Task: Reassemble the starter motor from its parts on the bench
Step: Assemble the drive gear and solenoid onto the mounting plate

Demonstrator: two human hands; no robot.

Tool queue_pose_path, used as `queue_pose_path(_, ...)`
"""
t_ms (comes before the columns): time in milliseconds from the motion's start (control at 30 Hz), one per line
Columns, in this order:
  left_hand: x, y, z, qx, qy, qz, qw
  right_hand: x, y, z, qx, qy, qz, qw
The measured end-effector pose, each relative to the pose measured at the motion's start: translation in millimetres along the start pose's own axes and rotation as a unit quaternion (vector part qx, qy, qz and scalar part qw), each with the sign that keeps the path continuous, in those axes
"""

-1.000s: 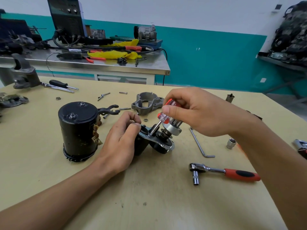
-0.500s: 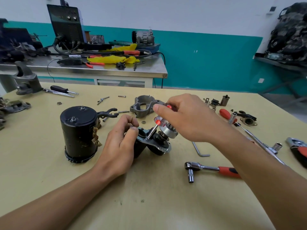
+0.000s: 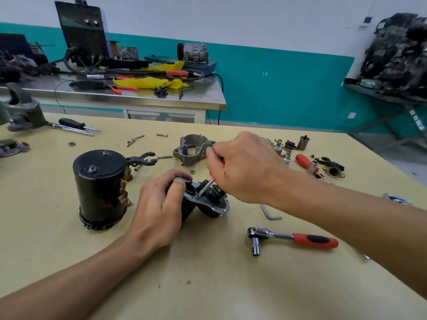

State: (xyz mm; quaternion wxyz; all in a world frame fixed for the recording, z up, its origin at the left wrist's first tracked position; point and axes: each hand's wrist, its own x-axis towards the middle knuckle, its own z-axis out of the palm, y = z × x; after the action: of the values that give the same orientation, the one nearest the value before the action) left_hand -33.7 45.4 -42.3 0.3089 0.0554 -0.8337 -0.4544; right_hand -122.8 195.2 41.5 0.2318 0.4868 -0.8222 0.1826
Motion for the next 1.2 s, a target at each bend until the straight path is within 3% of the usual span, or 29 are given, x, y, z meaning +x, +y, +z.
queue_pose_path(133, -7, 5, 1, 0.014, 0.028, 0.034, 0.999, -12, 1, 3, 0.05, 0.016, 0.058, 0.997)
queue_pose_path(267, -11, 10, 1, 0.109, 0.006, 0.092, 0.99, -28, 4, -1, 0.054, 0.002, 0.128, 0.99)
queue_pose_path(400, -11, 11, 2, 0.07, 0.011, 0.067, 0.995, -34, -10, -2, 0.069, 0.043, 0.12, 0.989)
queue_pose_path(500, -10, 6, 0, 0.088, -0.013, 0.081, 0.993, -24, 1, -14, 0.059, 0.026, 0.177, 0.982)
queue_pose_path(667, -10, -1, -7, 0.048, -0.056, 0.088, 0.993, -21, 51, -44, 0.107, 0.193, 0.293, 0.93)
queue_pose_path(833, -2, -4, -8, -0.005, -0.078, 0.049, 0.996, -44, 65, 4, 0.027, 0.058, 0.35, 0.935)
queue_pose_path(1200, 9, -12, -11, -0.054, -0.128, 0.061, 0.988, -66, 61, 35, 0.089, 0.006, 0.302, 0.949)
